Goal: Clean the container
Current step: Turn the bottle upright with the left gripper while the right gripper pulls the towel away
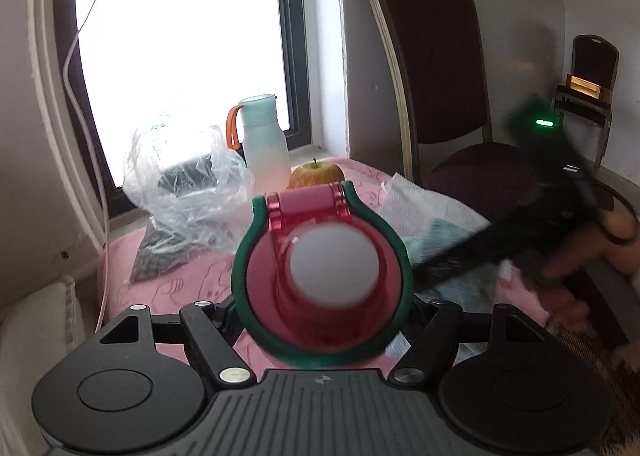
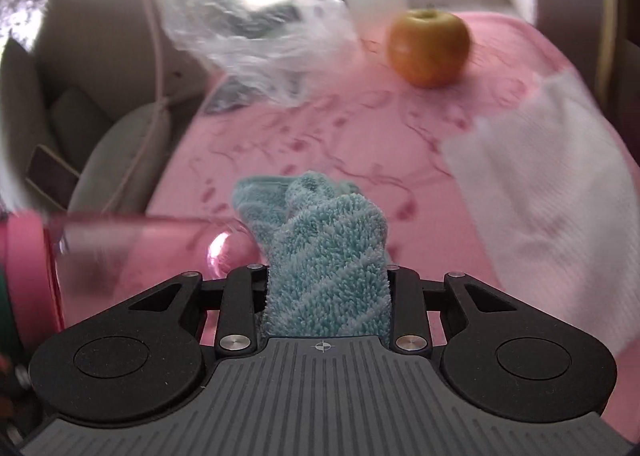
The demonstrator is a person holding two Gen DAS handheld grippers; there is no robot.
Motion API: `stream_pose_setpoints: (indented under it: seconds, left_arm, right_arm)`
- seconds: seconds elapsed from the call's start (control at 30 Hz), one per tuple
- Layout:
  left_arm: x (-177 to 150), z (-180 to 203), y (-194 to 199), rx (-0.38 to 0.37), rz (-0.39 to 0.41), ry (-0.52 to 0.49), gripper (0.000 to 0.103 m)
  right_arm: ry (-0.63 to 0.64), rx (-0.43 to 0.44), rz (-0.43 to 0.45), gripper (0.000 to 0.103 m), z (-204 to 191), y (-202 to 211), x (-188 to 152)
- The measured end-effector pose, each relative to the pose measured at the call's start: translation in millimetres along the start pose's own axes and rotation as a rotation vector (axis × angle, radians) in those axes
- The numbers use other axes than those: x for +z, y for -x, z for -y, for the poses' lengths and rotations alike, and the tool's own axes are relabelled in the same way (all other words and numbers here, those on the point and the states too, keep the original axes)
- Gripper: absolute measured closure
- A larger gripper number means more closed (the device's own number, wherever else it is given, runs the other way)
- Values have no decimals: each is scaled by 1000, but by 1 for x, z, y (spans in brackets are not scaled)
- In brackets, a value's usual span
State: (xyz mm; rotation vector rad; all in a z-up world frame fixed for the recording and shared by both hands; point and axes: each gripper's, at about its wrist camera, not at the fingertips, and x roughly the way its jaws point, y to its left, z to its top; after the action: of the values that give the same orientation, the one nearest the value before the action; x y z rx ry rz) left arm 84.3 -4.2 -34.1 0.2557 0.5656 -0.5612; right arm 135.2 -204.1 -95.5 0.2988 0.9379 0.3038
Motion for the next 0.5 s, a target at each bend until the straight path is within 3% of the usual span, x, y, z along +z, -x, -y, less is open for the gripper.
stream_pose_setpoints:
  seconds: [0.13,0.23,0.37,0.5]
  left_arm:
    - [16,3,-17,12,-24,-12,31]
    - [22,8,-25,68,-36,19,31]
    - [23,11,-30,193,-56,160,29]
    - [22,25,-29,362,-78,279,10]
  right_arm:
    - [-67,10,134,70,24,32,-19]
    - [-93,-17,247,70,36,52,-31]
    - [-133,-65,346,70,52,60,-51]
    - [-166,-101,373,69,64,47,-68]
